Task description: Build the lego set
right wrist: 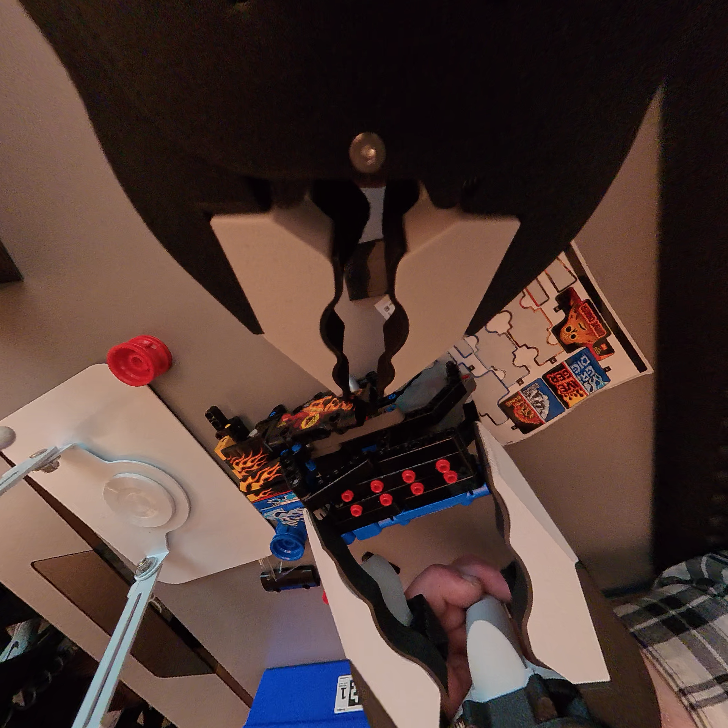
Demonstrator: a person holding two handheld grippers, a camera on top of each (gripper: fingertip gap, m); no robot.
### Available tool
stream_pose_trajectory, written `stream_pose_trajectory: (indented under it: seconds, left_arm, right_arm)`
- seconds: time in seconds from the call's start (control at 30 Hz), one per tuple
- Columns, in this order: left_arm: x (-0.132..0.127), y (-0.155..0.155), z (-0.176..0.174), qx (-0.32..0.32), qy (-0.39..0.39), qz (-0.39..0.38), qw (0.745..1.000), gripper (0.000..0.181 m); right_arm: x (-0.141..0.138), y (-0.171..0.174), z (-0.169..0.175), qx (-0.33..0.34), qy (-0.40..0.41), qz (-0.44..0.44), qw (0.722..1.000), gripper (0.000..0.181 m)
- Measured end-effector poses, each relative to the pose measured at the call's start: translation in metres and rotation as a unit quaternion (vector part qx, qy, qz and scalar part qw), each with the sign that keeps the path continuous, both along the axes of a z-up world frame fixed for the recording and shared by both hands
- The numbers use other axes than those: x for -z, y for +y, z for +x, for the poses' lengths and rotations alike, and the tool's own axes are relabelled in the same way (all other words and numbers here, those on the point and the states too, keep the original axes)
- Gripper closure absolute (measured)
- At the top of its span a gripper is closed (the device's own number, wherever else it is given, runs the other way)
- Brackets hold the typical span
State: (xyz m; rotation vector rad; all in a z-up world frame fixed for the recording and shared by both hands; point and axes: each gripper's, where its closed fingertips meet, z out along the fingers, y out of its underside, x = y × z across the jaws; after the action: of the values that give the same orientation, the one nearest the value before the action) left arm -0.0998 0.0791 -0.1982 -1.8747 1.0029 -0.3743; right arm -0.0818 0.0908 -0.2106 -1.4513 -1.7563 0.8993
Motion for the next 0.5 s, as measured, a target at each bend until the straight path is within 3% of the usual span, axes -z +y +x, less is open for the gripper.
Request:
stream_pose_trajectory:
  seconds: [0.5]
  left_arm:
    - [-0.0004, -0.0038, -0.0025, 0.008, -0.001, -0.004, 1.0, 0.092]
  right_arm:
    - [0.0067, -0.0053, 0.0001, -0.009, -0.015, 0.012, 1.0, 0.171]
